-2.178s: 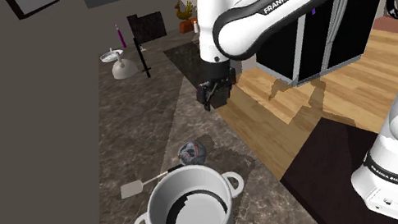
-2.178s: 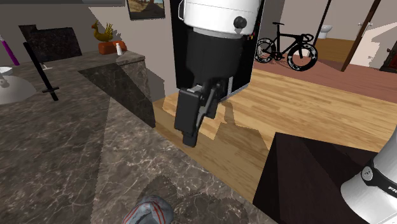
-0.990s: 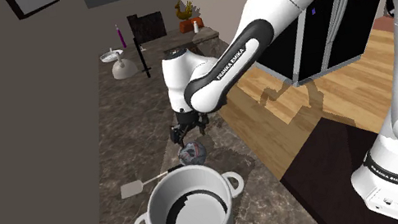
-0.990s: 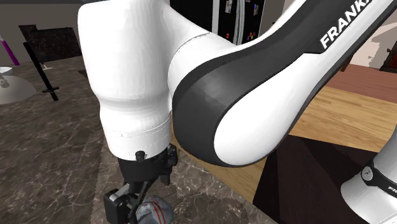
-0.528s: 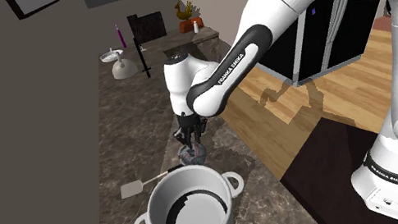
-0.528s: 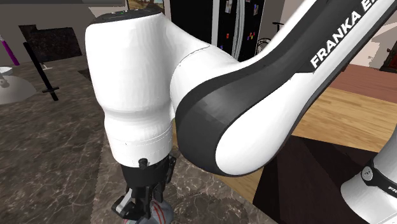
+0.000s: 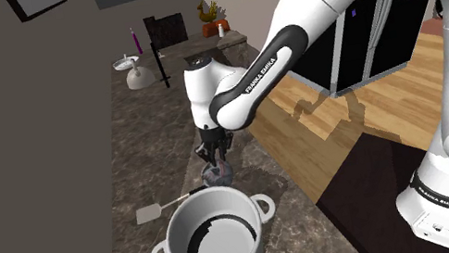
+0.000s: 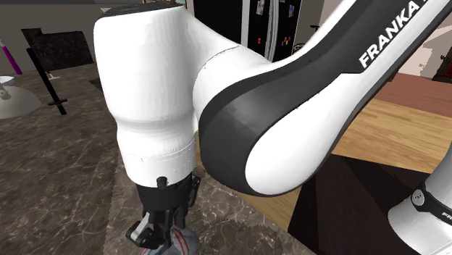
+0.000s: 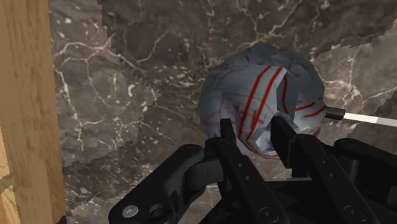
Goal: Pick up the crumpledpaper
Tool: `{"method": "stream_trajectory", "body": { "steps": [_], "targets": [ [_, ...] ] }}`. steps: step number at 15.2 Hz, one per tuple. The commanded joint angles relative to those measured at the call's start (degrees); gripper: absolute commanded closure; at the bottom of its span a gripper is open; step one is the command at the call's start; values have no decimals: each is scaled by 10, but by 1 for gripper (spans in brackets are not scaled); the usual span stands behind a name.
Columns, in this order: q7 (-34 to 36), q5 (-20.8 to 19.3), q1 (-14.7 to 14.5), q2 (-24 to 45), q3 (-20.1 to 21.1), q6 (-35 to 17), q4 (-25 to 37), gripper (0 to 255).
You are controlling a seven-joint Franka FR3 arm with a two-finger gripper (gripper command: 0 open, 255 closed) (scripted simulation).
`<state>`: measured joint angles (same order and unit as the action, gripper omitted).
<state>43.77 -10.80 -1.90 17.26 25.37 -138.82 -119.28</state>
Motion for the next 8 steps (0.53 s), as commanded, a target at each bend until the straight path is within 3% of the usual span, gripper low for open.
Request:
{"method": "stream_trajectory", "body": {
  "steps": [1,8],
  "targets": [
    [-4,7,2,-9,3,11,4,255],
    [-21,31,10,-43,13,57,19,255]
  ]
}}
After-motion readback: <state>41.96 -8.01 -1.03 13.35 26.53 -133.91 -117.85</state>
